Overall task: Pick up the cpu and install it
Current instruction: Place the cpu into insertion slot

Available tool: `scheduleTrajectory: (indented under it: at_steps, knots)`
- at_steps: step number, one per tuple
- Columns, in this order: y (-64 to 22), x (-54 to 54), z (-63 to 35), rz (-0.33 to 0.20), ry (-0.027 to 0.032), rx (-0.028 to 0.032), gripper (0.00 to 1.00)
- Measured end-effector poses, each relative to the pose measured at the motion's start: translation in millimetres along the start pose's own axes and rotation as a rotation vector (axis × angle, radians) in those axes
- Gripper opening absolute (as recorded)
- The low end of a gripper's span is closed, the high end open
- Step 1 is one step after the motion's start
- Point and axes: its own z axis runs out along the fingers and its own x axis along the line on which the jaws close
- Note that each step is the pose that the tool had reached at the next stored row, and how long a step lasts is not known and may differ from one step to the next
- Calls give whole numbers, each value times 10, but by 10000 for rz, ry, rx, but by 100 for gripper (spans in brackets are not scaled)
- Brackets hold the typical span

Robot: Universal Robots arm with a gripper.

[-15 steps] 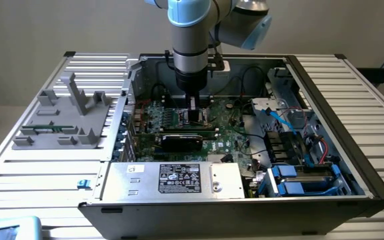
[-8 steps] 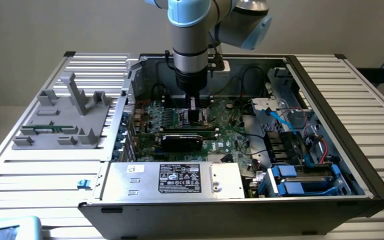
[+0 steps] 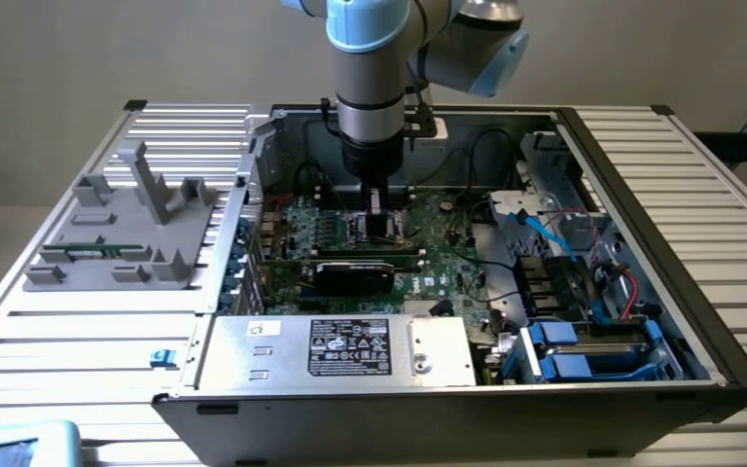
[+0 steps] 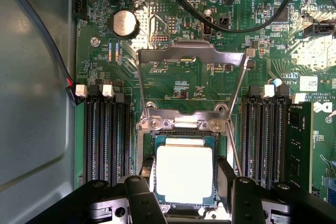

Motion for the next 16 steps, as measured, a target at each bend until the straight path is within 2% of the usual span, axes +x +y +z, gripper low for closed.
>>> scheduleTrajectory:
  at_steps: [16]
  knots:
    - [0, 0, 0, 0, 0, 1, 57]
